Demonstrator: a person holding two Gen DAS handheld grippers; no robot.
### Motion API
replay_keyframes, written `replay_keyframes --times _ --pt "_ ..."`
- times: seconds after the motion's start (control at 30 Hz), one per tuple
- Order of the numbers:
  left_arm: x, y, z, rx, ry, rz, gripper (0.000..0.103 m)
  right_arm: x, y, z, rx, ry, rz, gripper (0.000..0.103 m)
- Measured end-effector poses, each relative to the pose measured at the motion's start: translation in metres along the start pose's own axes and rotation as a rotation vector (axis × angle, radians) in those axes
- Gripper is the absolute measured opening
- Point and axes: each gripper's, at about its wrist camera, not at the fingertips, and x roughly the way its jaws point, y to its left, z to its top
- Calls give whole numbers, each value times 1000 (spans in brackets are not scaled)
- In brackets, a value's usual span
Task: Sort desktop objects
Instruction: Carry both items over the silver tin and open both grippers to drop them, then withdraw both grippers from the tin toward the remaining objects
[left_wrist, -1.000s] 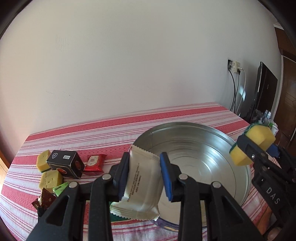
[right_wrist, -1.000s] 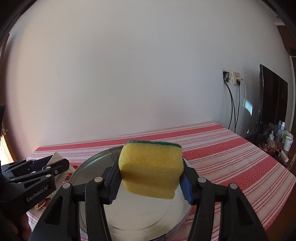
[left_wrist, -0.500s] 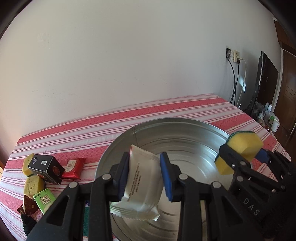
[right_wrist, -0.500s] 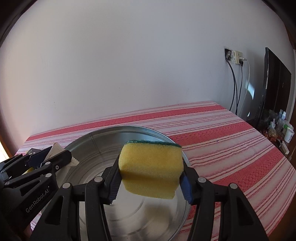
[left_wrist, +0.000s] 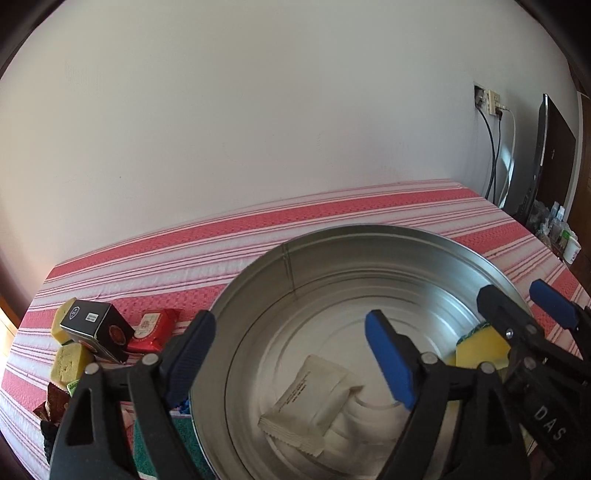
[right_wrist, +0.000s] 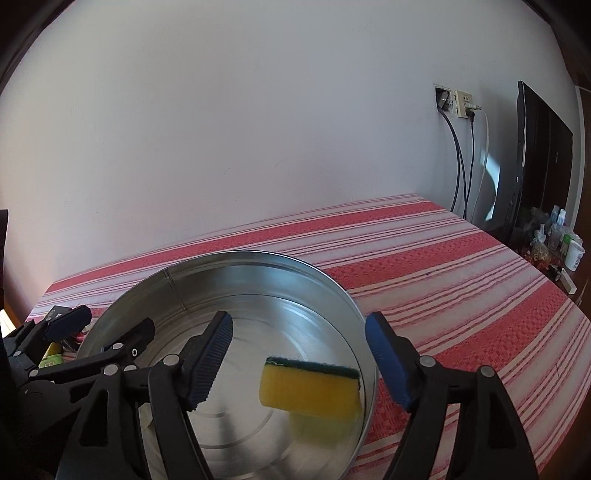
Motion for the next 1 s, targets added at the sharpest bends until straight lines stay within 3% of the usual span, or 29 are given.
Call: replay_keyframes --times 0.17,0.63,0.8,1.0 --pt "-12 5 -2 -3 -58 32 98 -8 -2 -3 31 -33 22 77" --pt "-21 29 -7 -48 -70 55 99 -32 27 -7 -14 -119 27 77" --pt "-26 45 -12 -72 -87 94 100 -41 39 -10 -28 -182 33 87" --pt "-28 66 -21 -106 -89 140 100 -46 56 -12 -35 -215 63 87"
